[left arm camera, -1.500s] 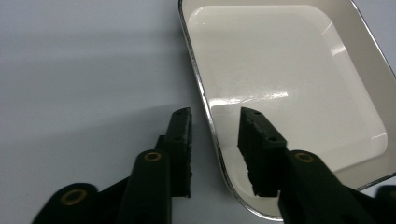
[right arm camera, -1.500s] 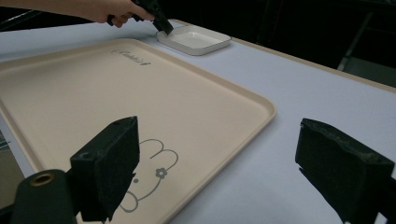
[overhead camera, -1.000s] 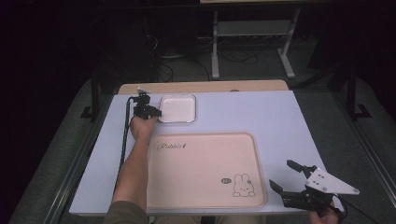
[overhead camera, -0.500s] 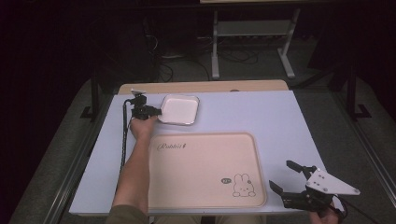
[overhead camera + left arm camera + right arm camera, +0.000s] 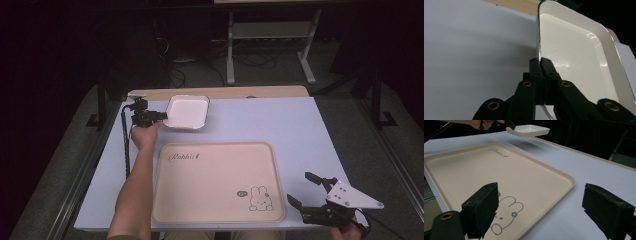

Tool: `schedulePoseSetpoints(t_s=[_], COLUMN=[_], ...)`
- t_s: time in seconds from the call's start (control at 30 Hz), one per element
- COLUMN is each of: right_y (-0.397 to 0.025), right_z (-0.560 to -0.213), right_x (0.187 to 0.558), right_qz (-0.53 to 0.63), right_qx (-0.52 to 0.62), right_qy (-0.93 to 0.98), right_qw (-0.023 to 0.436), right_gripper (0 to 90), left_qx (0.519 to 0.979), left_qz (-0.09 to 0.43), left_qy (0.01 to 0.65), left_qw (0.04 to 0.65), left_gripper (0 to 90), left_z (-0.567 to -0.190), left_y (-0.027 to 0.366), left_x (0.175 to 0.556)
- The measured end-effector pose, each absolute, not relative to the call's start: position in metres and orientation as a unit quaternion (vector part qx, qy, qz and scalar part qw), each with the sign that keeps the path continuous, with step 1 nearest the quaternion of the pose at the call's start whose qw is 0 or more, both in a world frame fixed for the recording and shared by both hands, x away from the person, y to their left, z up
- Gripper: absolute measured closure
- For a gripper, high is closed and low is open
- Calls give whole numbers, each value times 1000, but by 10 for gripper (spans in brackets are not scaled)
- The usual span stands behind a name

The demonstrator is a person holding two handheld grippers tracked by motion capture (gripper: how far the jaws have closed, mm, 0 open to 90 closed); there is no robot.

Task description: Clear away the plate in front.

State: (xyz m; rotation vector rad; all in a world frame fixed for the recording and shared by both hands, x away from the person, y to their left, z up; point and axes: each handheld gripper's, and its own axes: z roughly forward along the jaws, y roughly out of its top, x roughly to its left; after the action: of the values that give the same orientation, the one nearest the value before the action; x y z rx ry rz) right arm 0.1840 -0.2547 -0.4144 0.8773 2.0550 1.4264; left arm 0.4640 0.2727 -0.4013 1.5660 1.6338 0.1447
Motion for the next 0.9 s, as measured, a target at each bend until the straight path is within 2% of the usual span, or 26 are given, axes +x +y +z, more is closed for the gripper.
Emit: schedulePoseSetpoints(t_s=[0.27, 0.9], right_y=[-256, -256], right_z=[-414, -414], right_x=[183, 183], right_qz=[522, 518], right_qx=[327, 334], right_qy=[748, 746], right_qw=[248, 253], right_gripper=[129, 129], left_qx=[621, 622], left_qz=[61, 46], left_qy=[643, 622], left_qw=[444, 474], left_gripper=[889, 889], left_z=[-384, -369], left_y=[279, 285], left_x=[447, 421])
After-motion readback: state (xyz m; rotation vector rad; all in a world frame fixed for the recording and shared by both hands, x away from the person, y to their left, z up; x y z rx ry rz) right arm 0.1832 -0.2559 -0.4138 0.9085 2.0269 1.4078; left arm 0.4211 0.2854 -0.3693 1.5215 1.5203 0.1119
